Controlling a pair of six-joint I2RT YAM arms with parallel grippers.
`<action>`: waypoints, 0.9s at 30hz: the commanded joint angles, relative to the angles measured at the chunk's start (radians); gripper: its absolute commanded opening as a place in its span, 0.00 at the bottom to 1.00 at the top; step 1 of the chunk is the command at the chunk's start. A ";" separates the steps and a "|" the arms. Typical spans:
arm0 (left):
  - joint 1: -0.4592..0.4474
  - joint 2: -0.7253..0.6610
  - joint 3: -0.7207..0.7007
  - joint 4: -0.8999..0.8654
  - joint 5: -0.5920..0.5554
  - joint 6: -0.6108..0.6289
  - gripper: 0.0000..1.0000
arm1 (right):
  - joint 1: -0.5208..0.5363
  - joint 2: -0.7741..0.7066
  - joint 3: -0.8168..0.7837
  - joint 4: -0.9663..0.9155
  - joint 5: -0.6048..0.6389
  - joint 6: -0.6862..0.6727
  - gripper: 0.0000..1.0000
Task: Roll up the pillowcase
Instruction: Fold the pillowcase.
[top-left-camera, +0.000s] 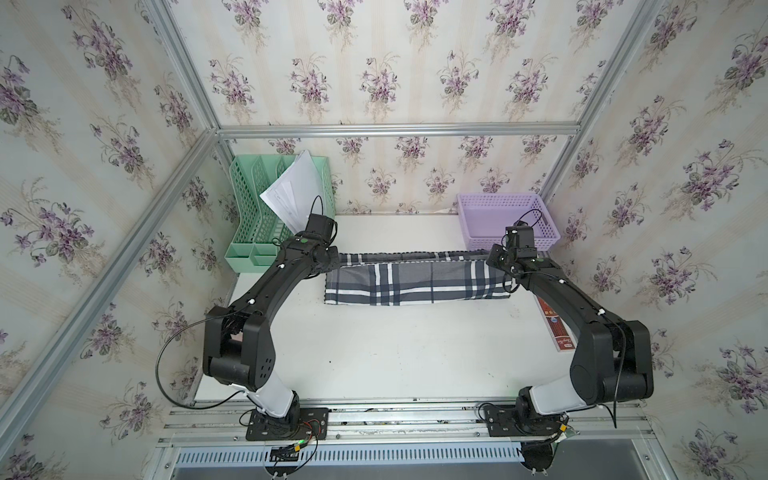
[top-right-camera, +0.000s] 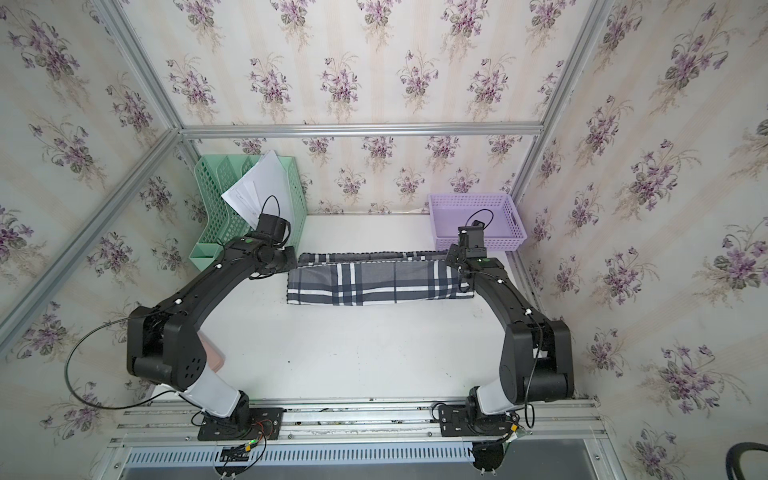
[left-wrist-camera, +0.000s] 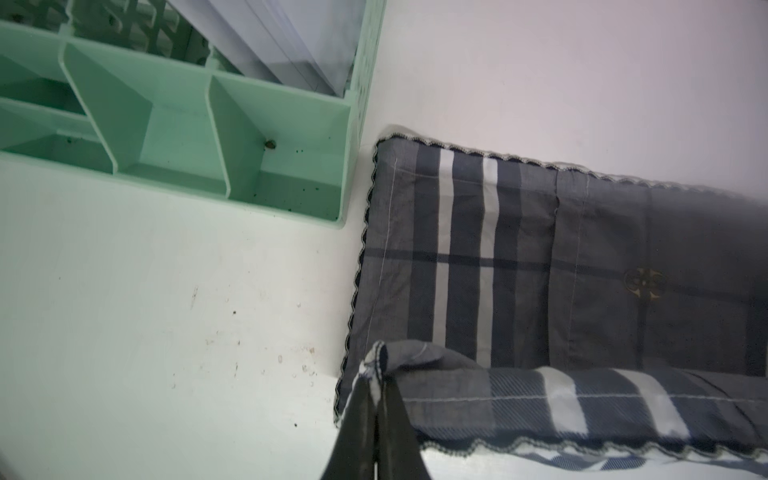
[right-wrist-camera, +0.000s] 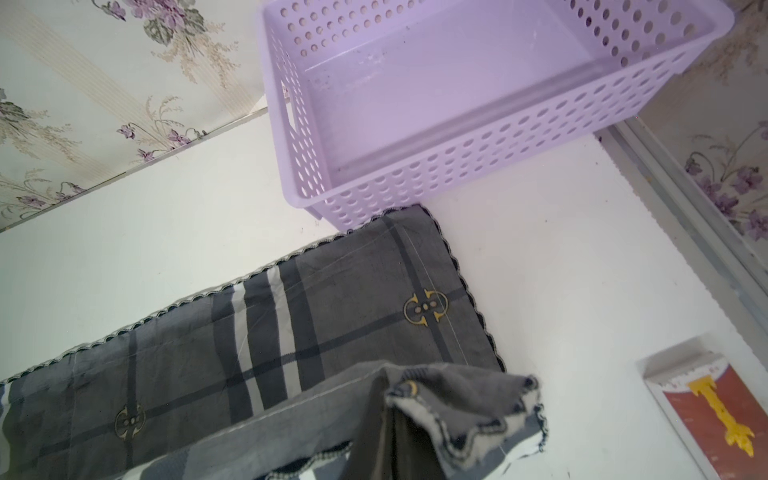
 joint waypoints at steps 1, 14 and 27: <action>0.006 0.037 0.033 -0.019 -0.071 0.051 0.00 | -0.002 0.055 0.039 0.041 0.037 -0.069 0.00; 0.012 0.259 0.254 -0.049 -0.129 0.146 0.00 | -0.002 0.219 0.092 0.121 0.055 -0.087 0.00; 0.019 0.432 0.439 -0.070 -0.164 0.188 0.03 | -0.003 0.327 0.175 0.132 0.087 -0.087 0.00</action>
